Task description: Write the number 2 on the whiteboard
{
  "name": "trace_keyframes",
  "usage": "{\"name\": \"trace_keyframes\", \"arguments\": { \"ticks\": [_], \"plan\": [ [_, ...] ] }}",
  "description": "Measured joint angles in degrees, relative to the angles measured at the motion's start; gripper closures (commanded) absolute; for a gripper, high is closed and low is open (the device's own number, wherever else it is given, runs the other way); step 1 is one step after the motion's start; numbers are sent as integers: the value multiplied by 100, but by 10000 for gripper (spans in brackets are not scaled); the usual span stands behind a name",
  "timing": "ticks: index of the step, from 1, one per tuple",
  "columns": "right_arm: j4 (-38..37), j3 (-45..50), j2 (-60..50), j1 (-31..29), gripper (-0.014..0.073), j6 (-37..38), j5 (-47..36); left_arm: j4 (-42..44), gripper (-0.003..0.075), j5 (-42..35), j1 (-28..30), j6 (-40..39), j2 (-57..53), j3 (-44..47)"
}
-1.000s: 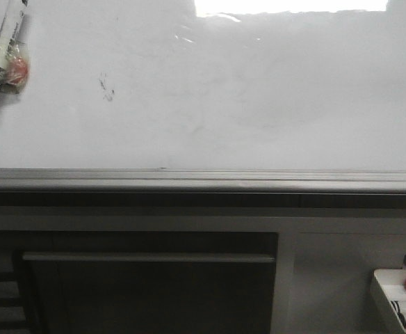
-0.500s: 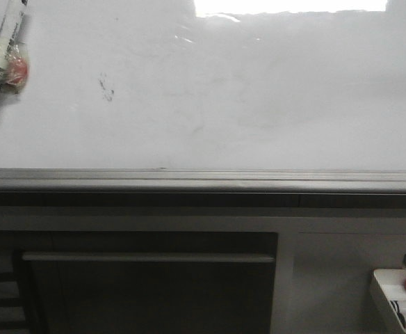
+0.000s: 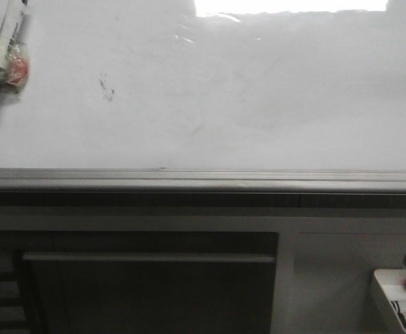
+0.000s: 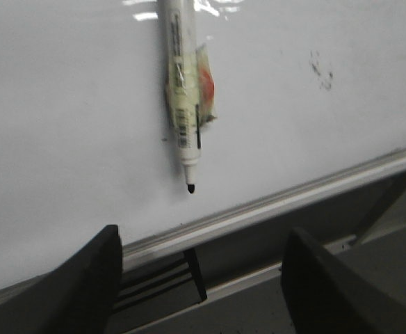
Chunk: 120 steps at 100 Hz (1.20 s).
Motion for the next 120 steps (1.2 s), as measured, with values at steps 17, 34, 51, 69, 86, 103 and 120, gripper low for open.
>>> {"name": "trace_keyframes", "arguments": {
  "ticks": [17,34,51,69,86,103,120],
  "plan": [
    [0,0,0,0,209,0,0,0,345,-443,-34,10,836,-58],
    [0,0,0,0,209,0,0,38,364,-633,147,10,1411,-362],
    [0,0,0,0,209,0,0,28,364,-721,288,10,1841,-700],
    [0,0,0,0,209,0,0,28,364,-731,288,10,2229,-942],
    [0,0,0,0,209,0,0,28,364,-742,288,10,2431,-1047],
    [0,0,0,0,209,0,0,18,364,-755,288,10,2541,-1092],
    [0,0,0,0,209,0,0,16,406,-755,277,10,2579,-1141]
  ]
}}
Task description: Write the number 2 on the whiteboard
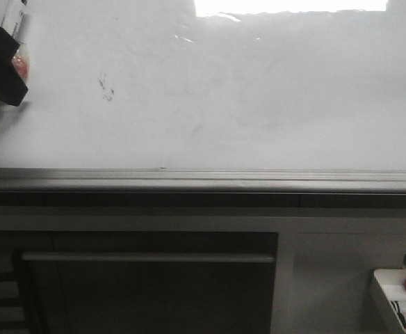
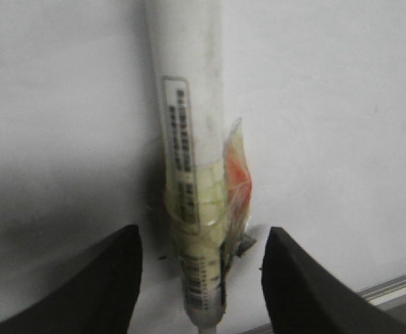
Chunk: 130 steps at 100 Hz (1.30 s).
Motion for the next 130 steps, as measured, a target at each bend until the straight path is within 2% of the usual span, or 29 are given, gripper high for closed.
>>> {"name": "trace_keyframes", "arguments": {
  "ticks": [22,43,50,73,87,101,115,130],
  "plan": [
    [0,0,0,0,209,0,0,-10,610,0,-11,0,0,0],
    [0,0,0,0,209,0,10,-10,718,-12,-11,0,0,0],
    [0,0,0,0,209,0,18,-10,739,-12,-11,0,0,0],
    [13,0,0,0,209,0,18,-10,739,25,-11,0,0,-4],
    [175,-18,13,0,210,-60,118,-10,739,915,-48,307,0,-353],
    [958,-345,301,0,210,-774,613,-40,739,2270,-260,985,0,-1049],
    [2326,-668,884,0,210,-2057,1139,-460,739,3403,-630,2025,0,-1625],
    [3519,-824,1530,149,210,-3699,1768,-1353,739,4058,-1180,3354,0,-1904]
  ]
}}
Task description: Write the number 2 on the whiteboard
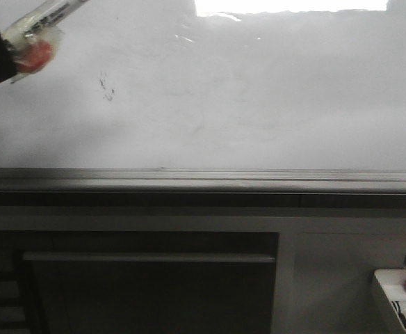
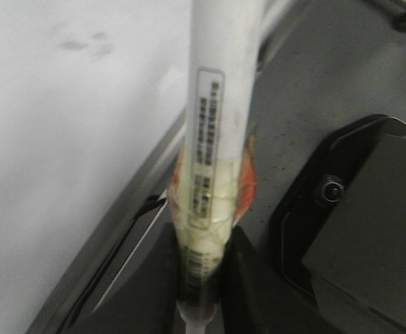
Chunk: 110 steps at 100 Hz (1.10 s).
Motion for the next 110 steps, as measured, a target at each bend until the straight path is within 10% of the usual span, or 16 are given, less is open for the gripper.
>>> {"name": "trace_keyframes", "arguments": {
  "ticks": [25,61,110],
  "plan": [
    [282,-456,888,1167,210,-1621,494,-649,739,109,-986,1044,0,-43],
    [24,-1362,1686,3037,210,-1954,-174,-673,739,94,-1502,1117,0,-43],
    [-88,-1496,2238,3500,210,-1952,-575,-673,739,-112,-1516,1117,0,-43]
  ]
}}
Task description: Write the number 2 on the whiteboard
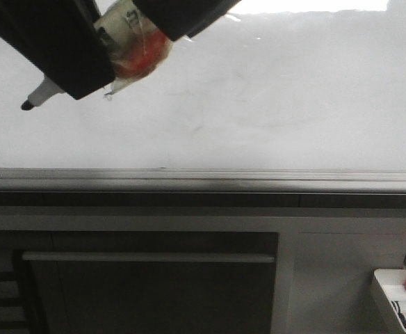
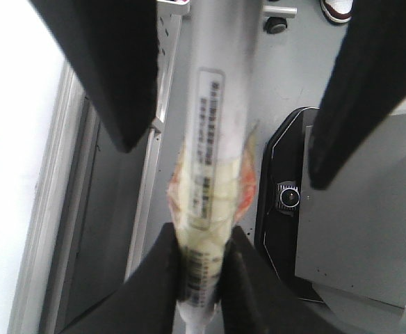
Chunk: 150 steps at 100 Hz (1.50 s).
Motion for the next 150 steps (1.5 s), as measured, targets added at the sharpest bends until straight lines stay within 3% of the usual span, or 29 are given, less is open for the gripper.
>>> {"name": "trace_keyframes", "arguments": {
  "ticks": [9,20,42,63,72,89,98,108,129,150],
  "plan": [
    [24,0,0,0,244,0,-4,0,739,-11,0,0,0,0],
    [58,0,0,0,358,0,-27,0,739,-22,0,0,0,0],
    [73,0,0,0,495,0,-47,0,739,-29,0,9,0,0],
    [73,0,0,0,557,0,-47,0,732,-29,0,9,0,0],
    [73,0,0,0,557,0,-50,0,644,-29,0,9,0,0],
    [-39,-7,0,0,557,-4,-60,-11,339,-82,38,9,0,0],
    [-213,-7,-102,0,557,96,-101,-11,295,-130,185,-36,-78,0],
    [-804,-7,-411,0,557,648,-173,-11,300,-145,438,-192,-333,0],
    [-2463,72,-1315,0,557,2769,-264,-21,300,-650,1176,-560,-1315,413],
    [-3293,876,-2430,-121,557,4661,-917,-21,300,-1301,2080,-1141,-2265,1357]
  ]
}}
